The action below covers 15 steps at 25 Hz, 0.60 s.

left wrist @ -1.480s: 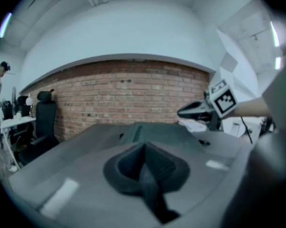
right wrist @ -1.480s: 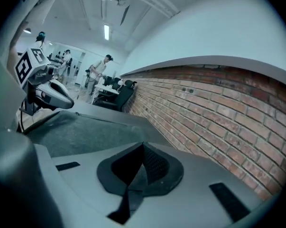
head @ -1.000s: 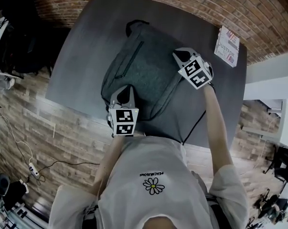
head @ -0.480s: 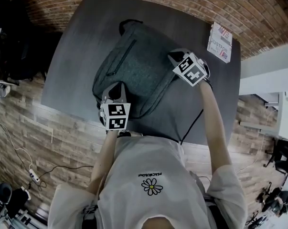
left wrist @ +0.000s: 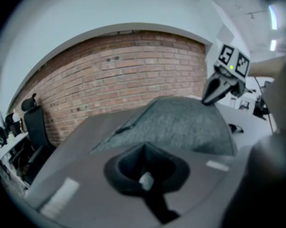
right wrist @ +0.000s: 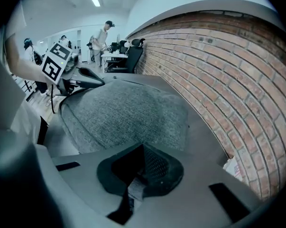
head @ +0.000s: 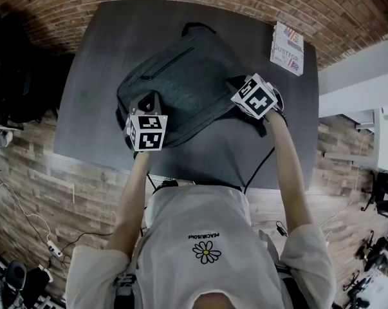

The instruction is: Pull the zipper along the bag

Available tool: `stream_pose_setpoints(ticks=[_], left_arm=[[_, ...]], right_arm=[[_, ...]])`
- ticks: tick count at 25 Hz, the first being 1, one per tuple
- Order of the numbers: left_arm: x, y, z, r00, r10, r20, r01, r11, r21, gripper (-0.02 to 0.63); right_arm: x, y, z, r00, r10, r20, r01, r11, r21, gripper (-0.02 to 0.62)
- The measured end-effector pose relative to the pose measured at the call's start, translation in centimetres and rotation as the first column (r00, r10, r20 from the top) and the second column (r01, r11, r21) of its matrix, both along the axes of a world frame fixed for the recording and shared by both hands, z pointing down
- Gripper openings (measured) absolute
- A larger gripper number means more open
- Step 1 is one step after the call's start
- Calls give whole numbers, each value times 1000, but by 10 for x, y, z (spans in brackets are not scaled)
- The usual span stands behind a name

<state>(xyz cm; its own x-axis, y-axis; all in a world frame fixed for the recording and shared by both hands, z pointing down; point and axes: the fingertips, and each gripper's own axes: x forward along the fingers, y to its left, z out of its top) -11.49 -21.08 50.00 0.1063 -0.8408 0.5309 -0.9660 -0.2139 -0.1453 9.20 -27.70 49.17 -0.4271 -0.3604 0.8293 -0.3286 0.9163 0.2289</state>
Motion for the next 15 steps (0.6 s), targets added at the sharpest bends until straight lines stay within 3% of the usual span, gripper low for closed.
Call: stream_pose_setpoints(ticks=[4,8,15], left_arm=[[12,-34,-1,994,86,66,-87,996,9,-3],[32,-63,-1,966,203,163,-208,978,12,-3],[68,-103,-1,920,342,190,-349,937,3,-3]], right_arm=[[21,19,1,996,80,29,-79,997,-24,-2],[38,40,2,987,158,31,-157,987,-34,-2],[54,70,1,959,272,79,-267,961,-71,-2]])
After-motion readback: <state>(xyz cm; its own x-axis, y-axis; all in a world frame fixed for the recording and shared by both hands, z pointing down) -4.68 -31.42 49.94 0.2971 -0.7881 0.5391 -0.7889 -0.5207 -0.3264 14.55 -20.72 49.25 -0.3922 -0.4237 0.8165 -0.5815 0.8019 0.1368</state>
